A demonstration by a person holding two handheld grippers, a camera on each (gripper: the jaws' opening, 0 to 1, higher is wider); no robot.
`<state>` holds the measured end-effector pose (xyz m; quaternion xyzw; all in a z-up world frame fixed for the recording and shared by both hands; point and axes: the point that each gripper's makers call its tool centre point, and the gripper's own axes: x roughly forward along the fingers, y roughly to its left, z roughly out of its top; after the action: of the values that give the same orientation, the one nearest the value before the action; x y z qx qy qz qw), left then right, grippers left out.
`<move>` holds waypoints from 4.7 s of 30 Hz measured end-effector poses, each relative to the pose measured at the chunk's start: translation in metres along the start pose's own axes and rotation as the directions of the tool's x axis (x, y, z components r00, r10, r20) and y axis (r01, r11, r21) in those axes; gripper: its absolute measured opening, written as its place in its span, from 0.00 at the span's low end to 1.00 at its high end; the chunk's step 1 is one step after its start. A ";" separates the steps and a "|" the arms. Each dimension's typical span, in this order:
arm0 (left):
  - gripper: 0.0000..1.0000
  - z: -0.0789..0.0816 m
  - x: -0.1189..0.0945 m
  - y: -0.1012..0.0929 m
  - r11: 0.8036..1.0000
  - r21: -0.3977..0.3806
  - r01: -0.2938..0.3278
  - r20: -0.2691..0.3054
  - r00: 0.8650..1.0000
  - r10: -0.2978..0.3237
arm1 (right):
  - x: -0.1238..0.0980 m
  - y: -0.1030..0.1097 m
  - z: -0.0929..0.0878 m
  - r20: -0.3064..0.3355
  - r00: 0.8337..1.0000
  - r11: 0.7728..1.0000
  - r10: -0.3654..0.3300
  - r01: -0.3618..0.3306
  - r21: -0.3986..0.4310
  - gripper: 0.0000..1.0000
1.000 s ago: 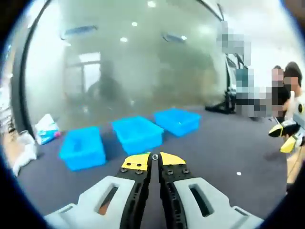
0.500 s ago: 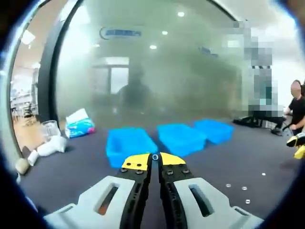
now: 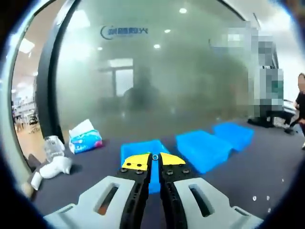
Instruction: Sort the screws, nuts, and washers into the corresponding bins
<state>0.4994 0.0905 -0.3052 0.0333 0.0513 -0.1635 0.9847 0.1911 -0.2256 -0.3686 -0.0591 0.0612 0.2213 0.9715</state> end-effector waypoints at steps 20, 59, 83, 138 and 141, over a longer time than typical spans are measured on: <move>0.04 -0.011 0.081 0.002 0.999 0.019 -0.048 -0.116 0.992 0.050 | -0.005 -0.004 -0.007 0.004 1.000 1.000 -0.002 0.002 0.025 0.36; 0.44 -0.026 -0.031 -0.034 0.993 0.015 0.118 -0.040 0.992 -0.118 | -0.001 0.008 -0.008 0.001 1.000 0.999 0.028 -0.028 0.026 0.36; 0.43 -0.070 -0.204 -0.062 0.973 -0.040 0.226 0.055 0.973 -0.224 | 0.000 0.008 -0.001 -0.003 1.000 1.000 0.015 -0.015 0.009 0.36; 0.42 -0.081 -0.260 -0.073 0.952 0.025 0.304 -0.025 0.953 -0.303 | 0.044 0.022 -0.008 -0.461 0.802 0.820 0.380 -0.523 -0.235 0.34; 0.42 -0.083 -0.261 -0.075 0.947 0.029 0.321 -0.037 0.947 -0.319 | 0.050 0.023 -0.008 -0.486 0.782 0.804 0.389 -0.546 -0.235 0.33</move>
<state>0.2222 0.1094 -0.3621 0.0444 0.0687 -0.3213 0.9434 0.2244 -0.1848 -0.3860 -0.2660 0.2368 0.4490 0.8195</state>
